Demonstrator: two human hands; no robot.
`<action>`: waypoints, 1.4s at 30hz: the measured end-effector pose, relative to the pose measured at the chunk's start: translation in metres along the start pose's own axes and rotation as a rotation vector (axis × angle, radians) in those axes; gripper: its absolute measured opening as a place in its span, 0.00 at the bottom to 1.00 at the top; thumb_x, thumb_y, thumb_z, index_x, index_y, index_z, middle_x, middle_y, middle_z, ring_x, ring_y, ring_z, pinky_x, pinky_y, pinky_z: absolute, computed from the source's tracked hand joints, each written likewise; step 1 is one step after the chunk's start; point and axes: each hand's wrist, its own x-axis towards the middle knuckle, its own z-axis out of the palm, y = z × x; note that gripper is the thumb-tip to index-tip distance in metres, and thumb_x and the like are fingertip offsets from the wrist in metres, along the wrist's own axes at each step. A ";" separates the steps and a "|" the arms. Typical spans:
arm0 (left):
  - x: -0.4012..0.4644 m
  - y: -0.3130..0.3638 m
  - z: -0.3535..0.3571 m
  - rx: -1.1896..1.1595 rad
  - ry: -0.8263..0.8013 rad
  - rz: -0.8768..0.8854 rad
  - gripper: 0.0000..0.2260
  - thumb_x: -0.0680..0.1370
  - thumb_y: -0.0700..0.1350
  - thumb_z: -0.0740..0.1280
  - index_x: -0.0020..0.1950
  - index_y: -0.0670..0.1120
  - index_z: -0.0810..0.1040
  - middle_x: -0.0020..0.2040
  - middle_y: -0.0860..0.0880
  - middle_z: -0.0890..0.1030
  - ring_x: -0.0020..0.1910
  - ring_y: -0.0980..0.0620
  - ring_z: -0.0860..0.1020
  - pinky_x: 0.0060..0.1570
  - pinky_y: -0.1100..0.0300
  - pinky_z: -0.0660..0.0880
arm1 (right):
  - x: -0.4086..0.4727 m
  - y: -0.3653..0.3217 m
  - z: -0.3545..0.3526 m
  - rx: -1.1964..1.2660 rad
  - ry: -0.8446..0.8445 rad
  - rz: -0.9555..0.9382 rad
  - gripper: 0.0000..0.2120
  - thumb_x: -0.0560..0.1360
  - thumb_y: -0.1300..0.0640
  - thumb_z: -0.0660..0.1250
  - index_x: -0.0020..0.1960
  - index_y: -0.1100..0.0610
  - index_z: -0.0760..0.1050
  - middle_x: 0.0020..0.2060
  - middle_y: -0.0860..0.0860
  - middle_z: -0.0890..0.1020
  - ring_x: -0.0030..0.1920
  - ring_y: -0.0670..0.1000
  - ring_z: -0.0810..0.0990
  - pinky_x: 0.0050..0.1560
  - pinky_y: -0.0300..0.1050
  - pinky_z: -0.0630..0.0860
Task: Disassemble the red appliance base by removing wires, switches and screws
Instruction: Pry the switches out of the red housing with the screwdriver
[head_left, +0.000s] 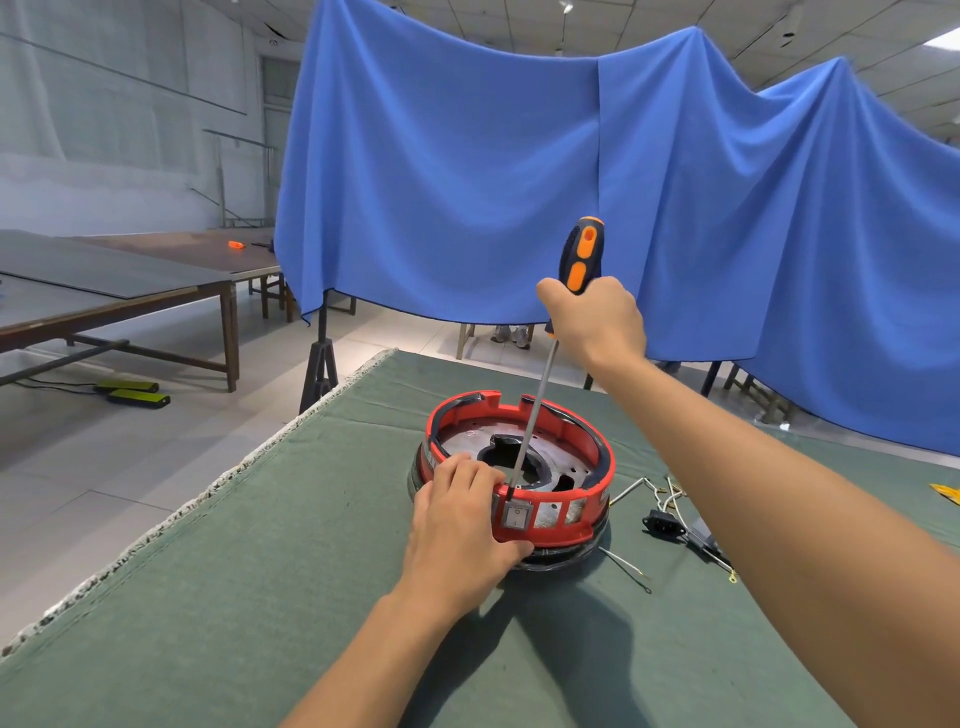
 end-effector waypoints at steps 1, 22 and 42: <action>0.000 0.000 0.000 -0.003 -0.003 0.001 0.29 0.67 0.61 0.72 0.63 0.53 0.68 0.63 0.57 0.68 0.68 0.58 0.57 0.69 0.54 0.61 | 0.003 0.003 0.001 -0.011 -0.009 0.021 0.14 0.72 0.48 0.62 0.33 0.55 0.65 0.43 0.58 0.85 0.34 0.53 0.74 0.31 0.42 0.67; -0.004 0.008 -0.001 0.036 0.032 0.013 0.27 0.68 0.59 0.72 0.63 0.53 0.70 0.62 0.57 0.69 0.67 0.56 0.58 0.64 0.56 0.60 | -0.101 0.122 -0.064 0.863 0.493 0.395 0.15 0.64 0.51 0.65 0.20 0.53 0.73 0.17 0.46 0.70 0.16 0.46 0.61 0.20 0.32 0.56; -0.004 0.015 0.006 0.048 0.066 -0.038 0.26 0.67 0.55 0.75 0.62 0.50 0.74 0.62 0.54 0.72 0.68 0.52 0.60 0.63 0.48 0.65 | -0.119 0.173 -0.050 0.995 0.682 0.617 0.11 0.67 0.54 0.66 0.29 0.57 0.69 0.18 0.47 0.70 0.17 0.48 0.61 0.20 0.33 0.55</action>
